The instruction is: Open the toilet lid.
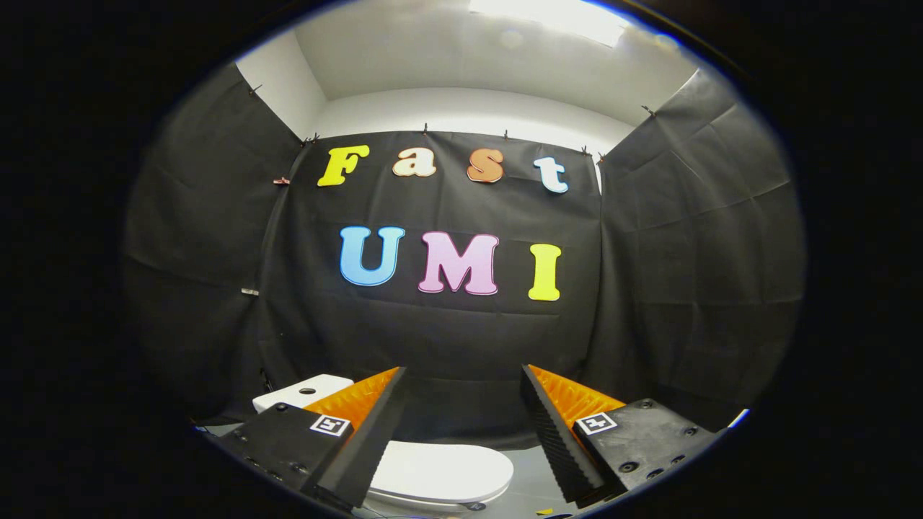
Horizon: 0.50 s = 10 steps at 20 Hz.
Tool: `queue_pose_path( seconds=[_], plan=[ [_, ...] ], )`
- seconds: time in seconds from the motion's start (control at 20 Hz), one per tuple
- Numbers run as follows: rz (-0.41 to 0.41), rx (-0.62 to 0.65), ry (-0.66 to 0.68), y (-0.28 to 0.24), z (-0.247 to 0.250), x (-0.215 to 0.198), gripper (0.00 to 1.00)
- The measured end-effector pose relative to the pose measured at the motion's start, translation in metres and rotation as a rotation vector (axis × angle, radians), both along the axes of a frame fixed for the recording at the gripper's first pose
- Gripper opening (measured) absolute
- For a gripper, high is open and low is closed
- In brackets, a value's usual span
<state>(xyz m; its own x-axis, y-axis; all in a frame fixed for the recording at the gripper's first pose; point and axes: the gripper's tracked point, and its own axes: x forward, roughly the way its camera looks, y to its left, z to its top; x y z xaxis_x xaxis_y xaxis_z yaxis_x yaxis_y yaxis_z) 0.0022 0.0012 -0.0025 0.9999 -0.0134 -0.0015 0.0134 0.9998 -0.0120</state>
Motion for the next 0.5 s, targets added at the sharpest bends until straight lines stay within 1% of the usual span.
queue_pose_path(
  seconds=[0.5],
  plan=[
    [-0.020, 0.007, 0.008, -0.0026, -0.0023, 0.0017, 0.98]
  ],
)
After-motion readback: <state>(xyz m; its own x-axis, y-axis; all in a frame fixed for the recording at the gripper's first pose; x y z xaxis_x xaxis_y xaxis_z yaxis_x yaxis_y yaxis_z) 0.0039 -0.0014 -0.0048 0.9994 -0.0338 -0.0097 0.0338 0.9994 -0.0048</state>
